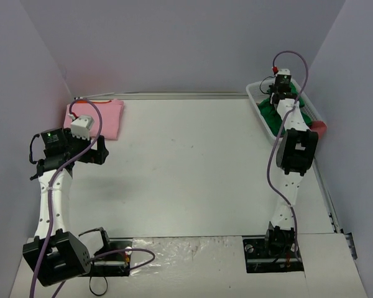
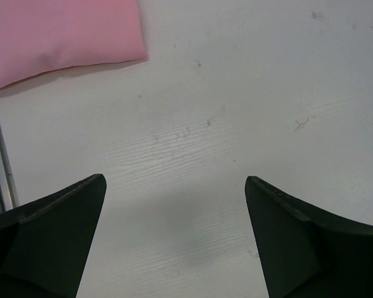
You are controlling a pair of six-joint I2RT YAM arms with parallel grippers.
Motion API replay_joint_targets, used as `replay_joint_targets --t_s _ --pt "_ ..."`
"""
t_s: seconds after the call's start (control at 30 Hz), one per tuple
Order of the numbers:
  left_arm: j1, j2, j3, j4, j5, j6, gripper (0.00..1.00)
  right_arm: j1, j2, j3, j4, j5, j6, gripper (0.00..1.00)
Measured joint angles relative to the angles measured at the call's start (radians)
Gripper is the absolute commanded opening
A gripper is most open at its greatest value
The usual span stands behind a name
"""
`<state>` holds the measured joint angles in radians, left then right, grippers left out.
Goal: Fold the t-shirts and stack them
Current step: Grab crumpled tshirt from bin with the right arm, then move the tshirt to the center of the board
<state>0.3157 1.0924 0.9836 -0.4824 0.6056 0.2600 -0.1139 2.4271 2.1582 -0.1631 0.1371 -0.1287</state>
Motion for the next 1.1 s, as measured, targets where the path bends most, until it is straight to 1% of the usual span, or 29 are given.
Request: replay_joint_targets --t_s 0.17,0.3,0.57,0.8,0.93,1.1 --pt "0.000 -0.001 0.000 -0.001 -0.013 0.000 0.94 0.032 -0.195 -0.146 0.040 0.024 -0.014 0.00" --pt "0.000 -0.010 0.000 -0.001 -0.020 0.000 0.94 0.070 -0.291 -0.187 0.066 0.045 -0.034 0.00" --pt "0.000 -0.023 0.000 -0.001 -0.018 -0.001 0.94 0.137 -0.429 -0.204 0.061 0.086 -0.079 0.00" --pt "0.000 -0.035 0.000 -0.001 -0.011 -0.002 0.94 0.249 -0.658 -0.199 0.012 0.087 -0.114 0.00" --pt "0.001 -0.041 0.000 -0.001 -0.004 -0.002 0.94 0.324 -0.772 -0.159 -0.008 0.082 -0.133 0.00" --pt "0.001 -0.048 0.000 -0.001 0.000 -0.002 0.94 0.356 -0.869 -0.122 -0.048 0.033 -0.130 0.00"
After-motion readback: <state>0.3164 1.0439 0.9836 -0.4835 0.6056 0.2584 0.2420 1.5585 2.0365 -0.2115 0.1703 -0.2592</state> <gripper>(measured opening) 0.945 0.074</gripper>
